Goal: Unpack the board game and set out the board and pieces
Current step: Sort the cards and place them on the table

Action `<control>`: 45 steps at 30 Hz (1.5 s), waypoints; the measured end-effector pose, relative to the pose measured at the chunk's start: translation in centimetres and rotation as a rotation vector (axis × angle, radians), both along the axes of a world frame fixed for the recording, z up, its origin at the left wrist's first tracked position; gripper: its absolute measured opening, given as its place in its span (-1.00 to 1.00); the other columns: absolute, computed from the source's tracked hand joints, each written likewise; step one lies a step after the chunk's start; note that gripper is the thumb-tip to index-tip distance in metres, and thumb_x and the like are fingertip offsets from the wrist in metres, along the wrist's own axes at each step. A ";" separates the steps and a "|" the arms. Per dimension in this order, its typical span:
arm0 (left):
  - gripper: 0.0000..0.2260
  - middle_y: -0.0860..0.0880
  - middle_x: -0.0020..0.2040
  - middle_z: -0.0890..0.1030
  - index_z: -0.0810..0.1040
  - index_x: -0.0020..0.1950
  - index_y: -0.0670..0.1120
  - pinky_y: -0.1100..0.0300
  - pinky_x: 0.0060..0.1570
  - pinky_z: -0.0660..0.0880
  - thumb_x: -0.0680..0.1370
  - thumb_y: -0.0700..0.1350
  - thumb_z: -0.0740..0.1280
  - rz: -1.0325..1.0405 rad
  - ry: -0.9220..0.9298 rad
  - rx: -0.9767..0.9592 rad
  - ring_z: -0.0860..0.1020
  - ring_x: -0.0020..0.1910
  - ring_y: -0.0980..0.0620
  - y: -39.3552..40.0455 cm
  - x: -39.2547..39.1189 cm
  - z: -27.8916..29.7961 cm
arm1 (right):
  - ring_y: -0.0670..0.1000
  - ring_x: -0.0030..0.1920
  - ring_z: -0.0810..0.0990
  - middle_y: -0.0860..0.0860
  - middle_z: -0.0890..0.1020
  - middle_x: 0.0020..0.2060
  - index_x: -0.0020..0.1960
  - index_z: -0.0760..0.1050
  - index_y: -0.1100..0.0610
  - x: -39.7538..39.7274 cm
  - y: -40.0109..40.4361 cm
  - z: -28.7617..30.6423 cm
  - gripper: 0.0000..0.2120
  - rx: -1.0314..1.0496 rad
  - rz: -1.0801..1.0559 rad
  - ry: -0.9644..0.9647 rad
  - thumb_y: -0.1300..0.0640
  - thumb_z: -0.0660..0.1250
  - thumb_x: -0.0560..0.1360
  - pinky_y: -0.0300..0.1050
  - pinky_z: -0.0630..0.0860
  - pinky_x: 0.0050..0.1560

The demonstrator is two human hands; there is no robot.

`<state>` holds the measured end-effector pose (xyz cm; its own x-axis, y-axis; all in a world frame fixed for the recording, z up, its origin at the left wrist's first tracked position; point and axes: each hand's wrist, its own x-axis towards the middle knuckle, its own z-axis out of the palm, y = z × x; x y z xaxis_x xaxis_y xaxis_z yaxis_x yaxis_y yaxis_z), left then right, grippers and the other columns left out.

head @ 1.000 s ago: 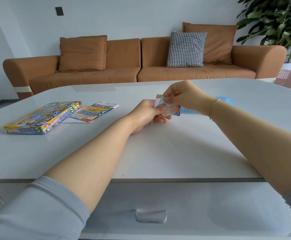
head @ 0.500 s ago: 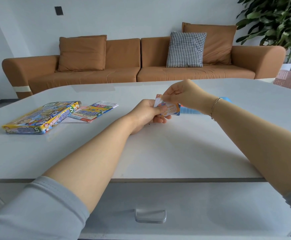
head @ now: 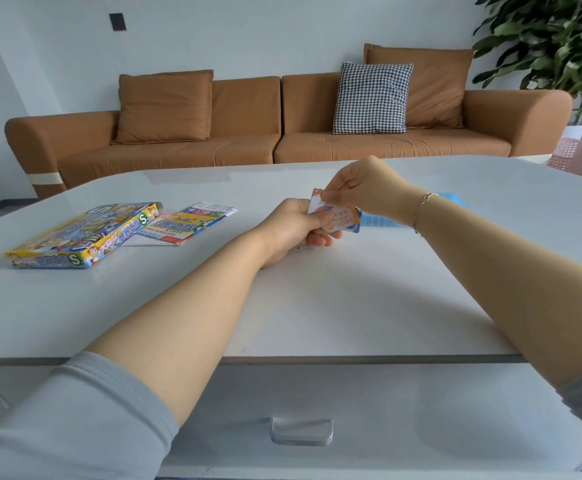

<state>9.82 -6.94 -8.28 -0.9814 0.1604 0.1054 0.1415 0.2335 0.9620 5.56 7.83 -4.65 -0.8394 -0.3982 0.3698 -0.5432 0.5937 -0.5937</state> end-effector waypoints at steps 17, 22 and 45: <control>-0.87 -0.10 -0.23 0.63 0.52 0.09 -0.19 0.41 -0.41 0.46 0.62 -0.20 0.21 0.003 -0.001 -0.015 0.54 -0.47 0.20 0.0 0.0 0.0 | -0.07 -0.26 0.51 0.09 0.69 -0.14 -0.07 0.67 0.17 0.3 0.7 0.5 -0.85 0.006 0.016 -0.091 0.10 0.46 0.42 -0.28 0.46 -0.27; -0.89 -0.09 -0.23 0.63 0.52 0.06 -0.16 0.41 -0.41 0.47 0.62 -0.20 0.21 0.006 0.000 -0.011 0.54 -0.47 0.20 0.1 0.1 0.1 | -0.06 -0.29 0.54 0.09 0.67 -0.18 -0.07 0.66 0.22 0.4 0.0 0.2 -0.80 0.017 -0.004 0.000 0.08 0.41 0.47 -0.37 0.42 -0.37; -0.90 -0.10 -0.23 0.62 0.52 0.04 -0.14 0.41 -0.40 0.46 0.61 -0.20 0.22 0.000 0.001 0.007 0.53 -0.48 0.20 0.1 0.2 0.1 | -0.22 -0.37 0.54 0.01 0.65 -0.23 -0.02 0.65 0.24 -0.1 0.1 0.1 -0.87 -0.006 0.017 -0.027 0.23 0.38 0.47 -0.47 0.39 -0.45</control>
<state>9.99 -6.85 -8.17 -0.9814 0.1597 0.1070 0.1420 0.2271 0.9635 5.50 7.97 -4.55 -0.8419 -0.4106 0.3500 -0.5374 0.5806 -0.6116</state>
